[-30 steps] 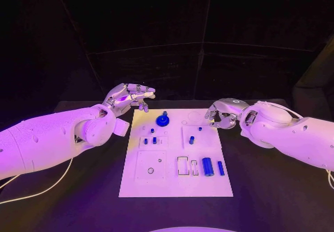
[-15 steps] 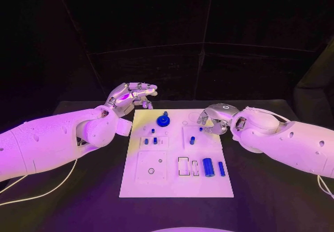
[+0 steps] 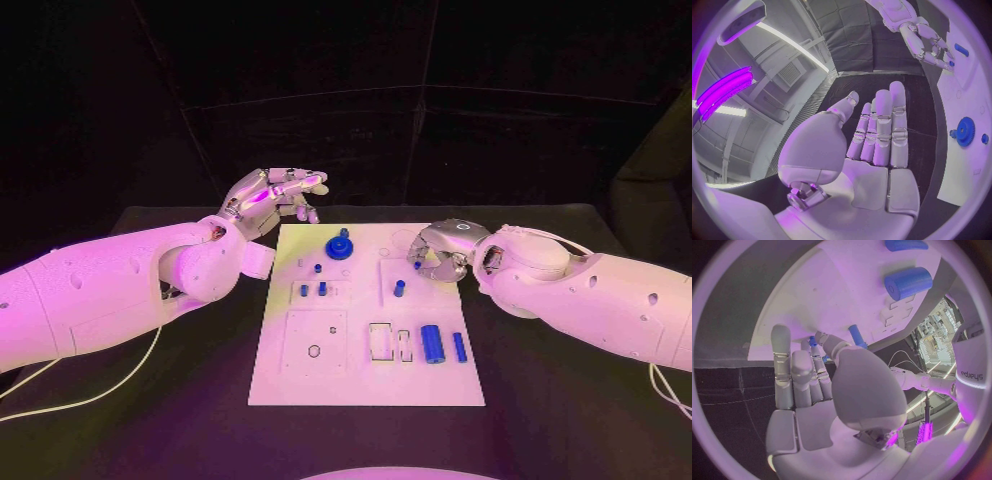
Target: Assemble the parts on the task board
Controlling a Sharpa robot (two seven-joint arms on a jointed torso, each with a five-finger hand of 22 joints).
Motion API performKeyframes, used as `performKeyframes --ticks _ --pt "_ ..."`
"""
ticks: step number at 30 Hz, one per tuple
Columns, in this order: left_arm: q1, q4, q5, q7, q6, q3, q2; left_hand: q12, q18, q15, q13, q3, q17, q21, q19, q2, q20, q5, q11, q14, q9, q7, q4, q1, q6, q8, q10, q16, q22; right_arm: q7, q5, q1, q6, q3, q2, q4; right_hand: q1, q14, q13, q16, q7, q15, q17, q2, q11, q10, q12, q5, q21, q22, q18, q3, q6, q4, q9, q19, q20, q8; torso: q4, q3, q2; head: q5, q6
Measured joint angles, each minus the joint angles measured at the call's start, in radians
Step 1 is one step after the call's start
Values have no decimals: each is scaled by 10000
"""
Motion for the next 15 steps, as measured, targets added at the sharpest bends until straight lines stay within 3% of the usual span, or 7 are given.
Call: performKeyframes --ticks 7,10,15 --pt "0 -27 16 -1 44 -1 5 0 0 33 5 -259 -38 -116 35 41 35 0 0 33 1 36 95 -51 -36 -5 -73 0 -97 2 -16 3 62 30 59 -98 -58 0 -7 459 -73 0 259 58 -63 305 0 0 455 561 -15 181 347 -38 27 159 -38 0 1 4 -1 12 -42" --pt "0 -44 20 -2 59 -3 7 0 -1 33 12 -290 -47 -155 35 41 35 0 22 33 1 1 126 -51 -72 -5 -95 0 -123 -11 -25 4 70 37 75 -132 -56 0 0 695 -129 0 404 65 -118 501 -1 0 715 903 -164 259 528 -63 46 253 -75 67 1 4 -1 23 -60" --pt "0 -65 24 -11 89 -5 11 0 0 33 23 -385 -61 -166 71 41 71 0 0 33 1 37 138 -51 -108 -45 -145 0 -159 -54 -77 2 75 45 90 -138 -126 -13 17 981 -256 -136 546 262 -224 933 -1 -166 1083 1375 -162 309 969 -60 91 344 -130 211 -6 3 -1 39 -79"
